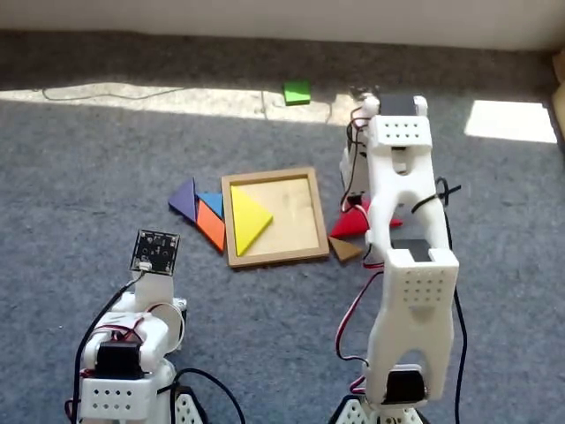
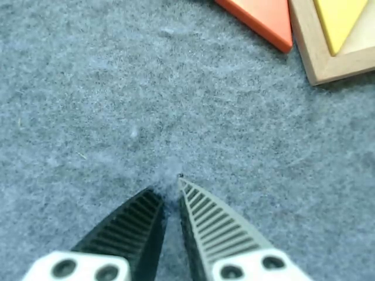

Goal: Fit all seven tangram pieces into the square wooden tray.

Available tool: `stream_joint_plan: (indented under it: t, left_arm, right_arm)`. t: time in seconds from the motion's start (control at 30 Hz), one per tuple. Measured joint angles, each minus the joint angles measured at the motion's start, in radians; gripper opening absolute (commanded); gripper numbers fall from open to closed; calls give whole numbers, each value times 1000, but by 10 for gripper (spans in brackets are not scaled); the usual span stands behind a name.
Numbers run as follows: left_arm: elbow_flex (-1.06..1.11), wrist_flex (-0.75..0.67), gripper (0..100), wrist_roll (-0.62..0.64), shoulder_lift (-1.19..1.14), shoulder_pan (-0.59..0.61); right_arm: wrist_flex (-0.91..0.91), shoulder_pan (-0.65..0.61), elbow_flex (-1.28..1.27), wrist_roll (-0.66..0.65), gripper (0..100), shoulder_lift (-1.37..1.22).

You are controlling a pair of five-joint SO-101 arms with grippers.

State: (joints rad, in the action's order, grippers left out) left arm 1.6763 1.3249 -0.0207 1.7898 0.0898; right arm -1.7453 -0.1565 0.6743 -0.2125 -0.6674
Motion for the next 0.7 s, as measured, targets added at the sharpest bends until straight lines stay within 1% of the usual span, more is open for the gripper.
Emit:
stream_joint_plan:
  t: [0.1,0.17,0.27,0.37,0.57,0.7]
  left_arm:
    - [0,0,6,0,0,0]
    - [0,0,6,0,0,0]
    - [0,0,6,0,0,0]
    - [0,0,6,0,0,0]
    - [0,0,6,0,0,0]
    - [0,0,6,0,0,0]
  right_arm:
    - [0,-18,0,-61,315,0]
    - [5,-23,0,-71,315,0]
    - [54,-28,0,-41,314,-21]
    - [123,-43,0,-8,307,-98]
    - [172,-31,11,-2,139,-204]
    - [169,32,46,0,72,-212]
